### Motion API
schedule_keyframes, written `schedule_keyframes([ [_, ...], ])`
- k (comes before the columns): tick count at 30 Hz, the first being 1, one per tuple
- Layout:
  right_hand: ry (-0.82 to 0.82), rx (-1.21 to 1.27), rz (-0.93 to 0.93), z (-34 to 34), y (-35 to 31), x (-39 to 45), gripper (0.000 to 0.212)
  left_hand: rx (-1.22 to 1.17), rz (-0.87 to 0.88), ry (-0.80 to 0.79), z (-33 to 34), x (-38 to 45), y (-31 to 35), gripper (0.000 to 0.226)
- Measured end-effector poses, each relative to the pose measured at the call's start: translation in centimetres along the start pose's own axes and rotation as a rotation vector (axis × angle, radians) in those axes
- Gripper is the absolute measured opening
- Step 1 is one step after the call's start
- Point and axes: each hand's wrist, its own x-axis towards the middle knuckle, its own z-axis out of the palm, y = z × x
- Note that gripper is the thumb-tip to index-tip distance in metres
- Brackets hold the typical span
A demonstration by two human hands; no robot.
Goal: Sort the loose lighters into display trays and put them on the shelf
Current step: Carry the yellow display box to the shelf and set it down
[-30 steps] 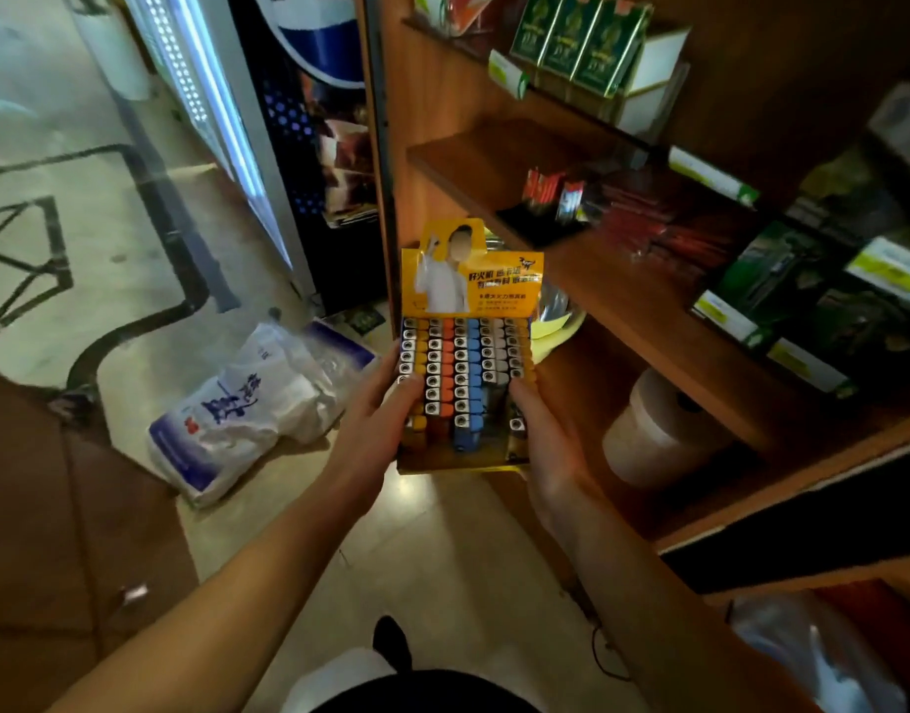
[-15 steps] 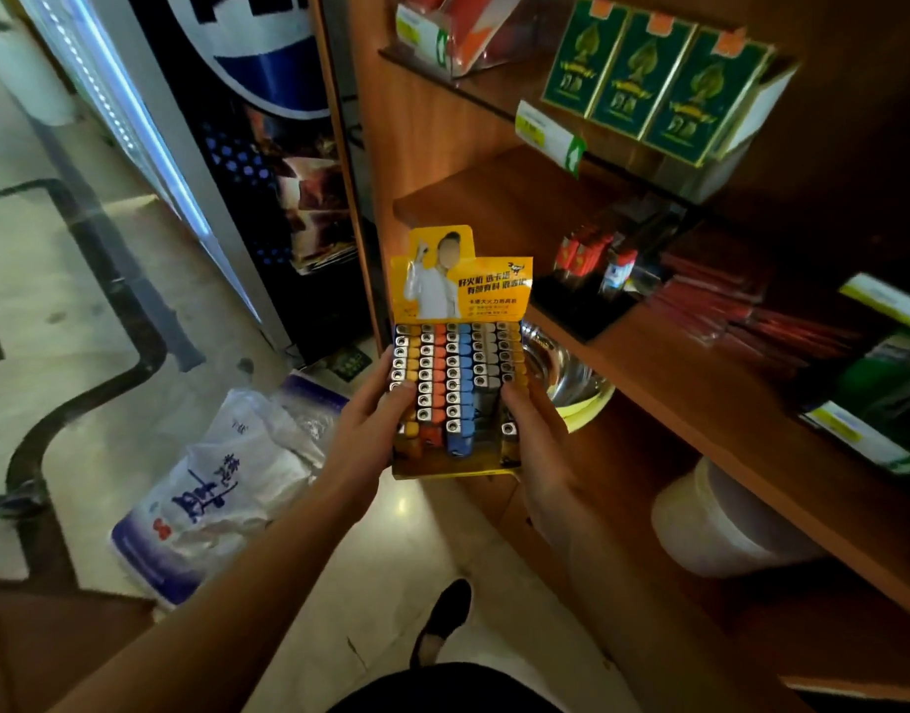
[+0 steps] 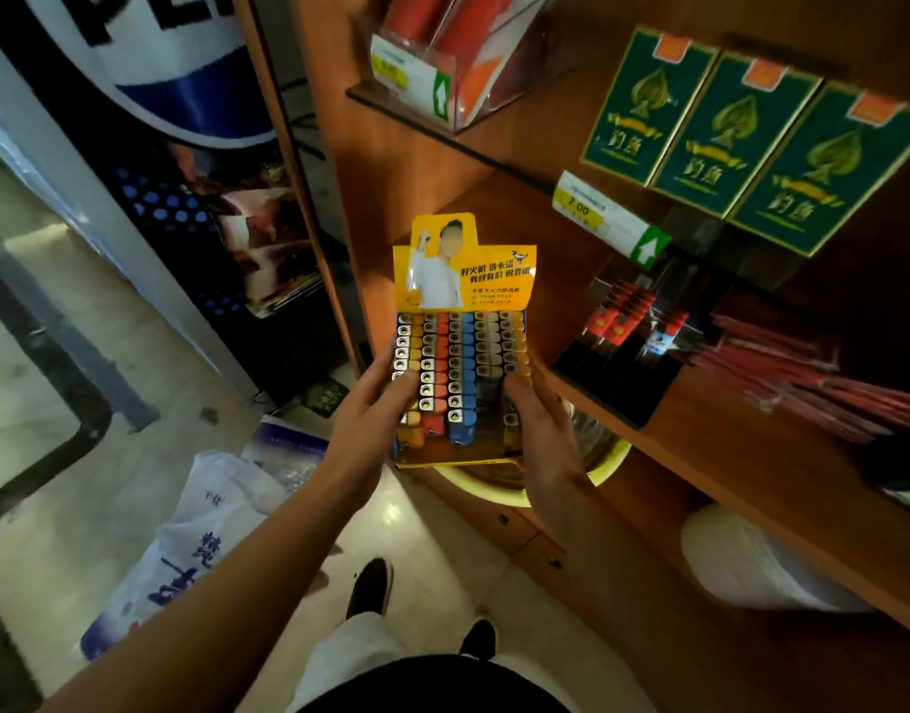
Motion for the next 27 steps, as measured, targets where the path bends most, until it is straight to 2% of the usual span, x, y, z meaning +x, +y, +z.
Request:
schedule_keyframes([
  [3,0.076,0.044,-0.004,2.0,0.2,1.7,0.033,0.022,-0.016,-0.088,-1.5,3.2,0.9,0.066],
  [5,0.129,0.062,-0.008,3.3,0.3,2.5,0.041,0.048,-0.035,-0.181,-2.4,5.5,1.7,0.069],
  [11,0.276,0.183,-0.051,6.6,-0.1,5.0,0.044,0.067,-0.106,-0.335,-3.5,12.0,4.0,0.046],
  [15,0.403,0.191,-0.088,7.7,-0.2,6.3,0.043,0.093,-0.114,-0.417,-3.1,15.1,4.6,0.040],
  [19,0.482,0.195,-0.082,8.1,-0.8,7.4,0.046,0.195,-0.081,-0.542,-2.4,17.1,5.1,0.040],
  [23,0.576,0.215,-0.072,7.8,-1.1,8.4,0.068,0.284,-0.039,-0.601,-0.9,18.7,5.8,0.027],
  [27,0.682,0.267,-0.035,7.2,-1.4,9.3,0.072,0.407,0.089,-0.647,0.5,19.9,6.5,0.041],
])
